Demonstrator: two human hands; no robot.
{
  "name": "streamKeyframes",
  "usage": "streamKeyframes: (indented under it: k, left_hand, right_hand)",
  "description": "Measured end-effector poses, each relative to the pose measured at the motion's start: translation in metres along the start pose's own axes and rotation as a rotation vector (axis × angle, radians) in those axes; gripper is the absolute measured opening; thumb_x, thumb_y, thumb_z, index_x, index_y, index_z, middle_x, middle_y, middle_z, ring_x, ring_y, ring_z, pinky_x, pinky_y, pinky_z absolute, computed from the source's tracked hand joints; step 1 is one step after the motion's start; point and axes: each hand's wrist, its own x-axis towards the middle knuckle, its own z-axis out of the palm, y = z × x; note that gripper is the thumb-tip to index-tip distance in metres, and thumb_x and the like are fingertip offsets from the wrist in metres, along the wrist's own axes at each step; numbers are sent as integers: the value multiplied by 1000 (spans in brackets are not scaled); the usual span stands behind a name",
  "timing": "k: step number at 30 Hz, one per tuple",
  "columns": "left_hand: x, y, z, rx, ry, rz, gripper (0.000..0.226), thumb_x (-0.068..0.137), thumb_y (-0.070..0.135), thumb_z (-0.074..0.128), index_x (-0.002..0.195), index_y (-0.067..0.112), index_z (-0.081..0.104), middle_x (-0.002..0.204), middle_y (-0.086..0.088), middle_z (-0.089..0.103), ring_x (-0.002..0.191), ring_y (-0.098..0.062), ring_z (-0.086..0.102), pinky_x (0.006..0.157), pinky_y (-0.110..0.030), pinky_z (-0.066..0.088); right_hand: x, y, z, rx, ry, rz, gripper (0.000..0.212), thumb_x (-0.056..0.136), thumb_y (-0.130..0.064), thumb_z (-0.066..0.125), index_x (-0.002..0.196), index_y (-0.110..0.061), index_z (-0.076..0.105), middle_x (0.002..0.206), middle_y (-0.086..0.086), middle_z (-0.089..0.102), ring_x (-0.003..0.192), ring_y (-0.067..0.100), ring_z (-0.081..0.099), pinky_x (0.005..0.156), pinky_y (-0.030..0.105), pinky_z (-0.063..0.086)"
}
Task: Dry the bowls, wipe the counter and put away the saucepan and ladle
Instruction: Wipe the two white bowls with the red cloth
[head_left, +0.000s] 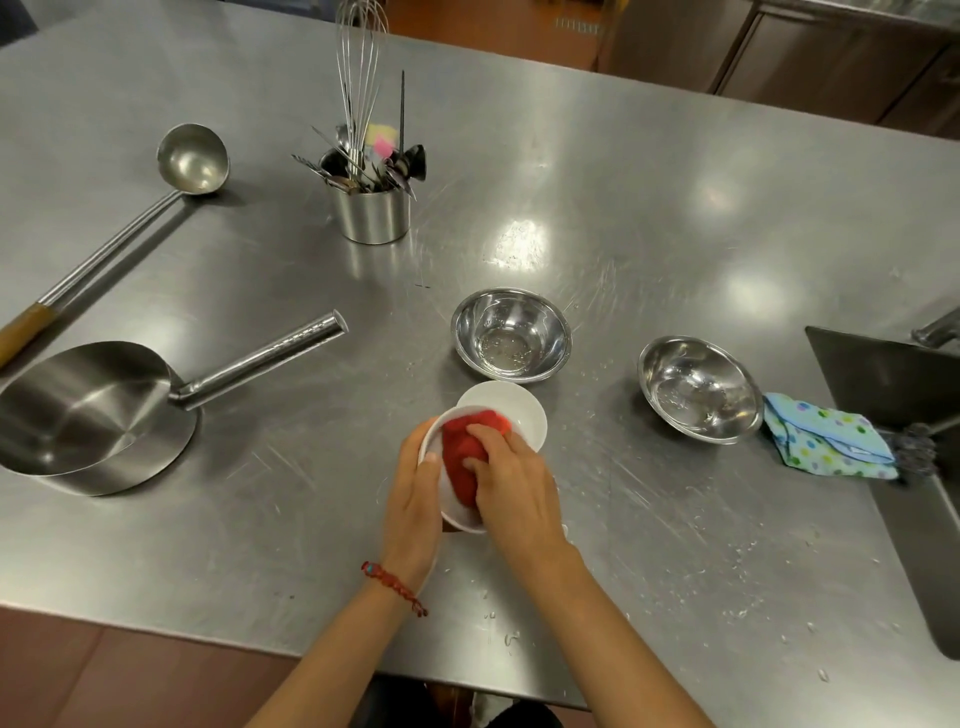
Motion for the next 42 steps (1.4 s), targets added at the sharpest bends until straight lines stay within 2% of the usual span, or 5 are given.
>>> streamKeyframes:
  k: [11, 15, 25, 32, 42]
  left_hand:
    - [-7, -10, 2, 63, -47, 8, 40, 83, 30, 32, 117, 29, 52, 119, 1, 58, 110, -12, 53, 95, -20, 41]
    - [0, -16, -3, -42, -37, -70, 35, 82, 35, 34, 110, 33, 53, 112, 10, 58, 97, 6, 56, 77, -5, 44]
    - [40, -25, -36, -82, 236, -307, 20, 95, 31, 38, 103, 40, 53, 120, -3, 54, 115, -32, 51, 89, -61, 46]
    - [64, -40, -52, 53, 236, -339, 28, 92, 42, 35, 116, 40, 49, 115, -5, 53, 96, -29, 56, 58, -44, 59]
    - [82, -55, -63, 215, 269, -251, 47, 88, 45, 31, 127, 26, 48, 126, -13, 54, 109, -36, 53, 88, -55, 49]
  right_hand:
    - [1, 17, -11, 344, -350, 176, 24, 81, -15, 67, 105, -16, 68, 104, 4, 69, 97, 15, 60, 81, 18, 42]
    - [-4, 21, -3, 722, -256, 233, 28, 79, -4, 68, 101, -20, 66, 97, 2, 65, 92, 13, 60, 81, 16, 49]
    - [-2, 42, -5, 991, 94, 360, 31, 79, 1, 66, 95, -27, 64, 110, 6, 65, 101, 21, 61, 91, 34, 51]
    - [-3, 52, 7, 965, 165, 387, 32, 78, -3, 68, 97, -28, 65, 115, 12, 65, 105, 24, 61, 91, 39, 50]
    - [-3, 68, 5, 987, 303, 438, 32, 77, -5, 69, 90, -35, 67, 105, 3, 67, 91, 9, 64, 64, 13, 53]
